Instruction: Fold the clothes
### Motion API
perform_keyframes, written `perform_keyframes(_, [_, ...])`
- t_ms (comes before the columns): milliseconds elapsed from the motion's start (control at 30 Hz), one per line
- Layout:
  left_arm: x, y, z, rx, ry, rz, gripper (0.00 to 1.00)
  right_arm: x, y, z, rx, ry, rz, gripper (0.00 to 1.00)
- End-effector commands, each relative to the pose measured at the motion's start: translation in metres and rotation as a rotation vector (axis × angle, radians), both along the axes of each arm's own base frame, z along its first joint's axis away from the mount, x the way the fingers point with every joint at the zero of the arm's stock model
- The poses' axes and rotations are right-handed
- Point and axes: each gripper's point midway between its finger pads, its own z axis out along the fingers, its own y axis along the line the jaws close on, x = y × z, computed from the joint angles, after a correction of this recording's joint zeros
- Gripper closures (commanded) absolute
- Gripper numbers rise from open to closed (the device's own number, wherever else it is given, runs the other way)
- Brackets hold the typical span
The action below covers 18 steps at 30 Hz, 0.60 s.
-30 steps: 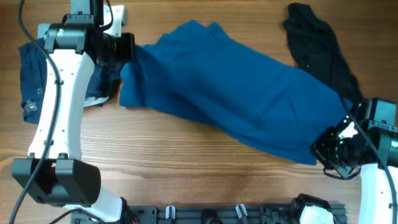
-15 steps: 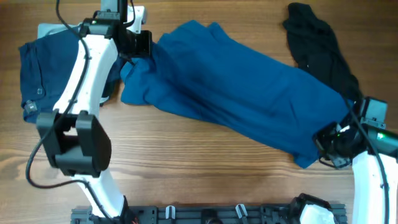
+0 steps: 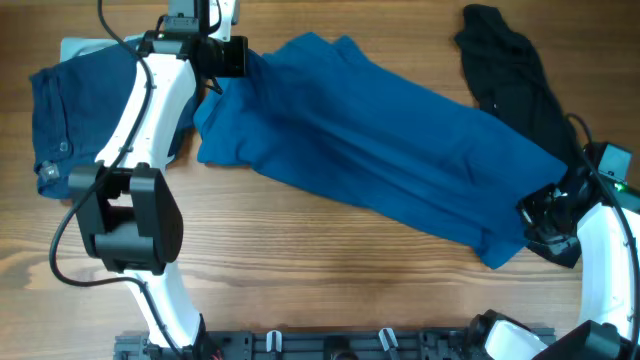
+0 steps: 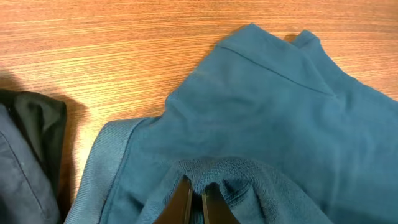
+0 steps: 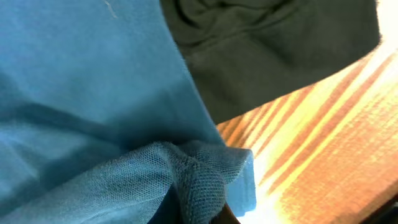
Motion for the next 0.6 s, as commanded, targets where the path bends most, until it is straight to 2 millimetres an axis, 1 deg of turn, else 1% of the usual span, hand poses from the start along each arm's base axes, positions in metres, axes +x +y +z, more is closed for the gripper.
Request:
perform_keyframes(0, [0.000,-0.006,-0.003,0.003,-0.002,-0.012,0.96,-0.007,-0.008,-0.002,-0.039,0.040,-0.006,0.96])
perform_keyframes(67, [-0.003,-0.005,-0.012,0.014,0.020,-0.009,0.96,-0.007,-0.008,-0.002,-0.039,0.039,-0.006,0.96])
perform_keyframes(167, [-0.013,0.013,-0.039,0.107,0.082,0.044,0.96,-0.011,-0.006,-0.008,-0.033,0.050,-0.006,0.96])
perform_keyframes(233, [-0.022,0.030,-0.051,0.183,0.123,0.087,0.96,-0.019,-0.002,-0.019,-0.021,0.073,-0.005,0.96])
perform_keyframes(300, [-0.027,0.044,-0.055,0.235,0.148,0.120,0.96,-0.024,0.001,-0.030,-0.015,0.083,-0.008,0.96])
perform_keyframes(333, [-0.032,0.053,-0.057,0.253,0.171,0.137,0.96,-0.024,0.001,-0.032,-0.018,0.078,-0.008,0.96])
perform_keyframes(467, [-0.047,0.077,-0.063,0.235,0.252,0.222,0.96,-0.016,-0.003,-0.032,-0.034,0.048,-0.007,0.96])
perform_keyframes(567, [-0.047,0.082,-0.063,0.234,0.256,0.231,0.96,-0.012,-0.005,-0.031,-0.045,0.028,-0.001,0.96])
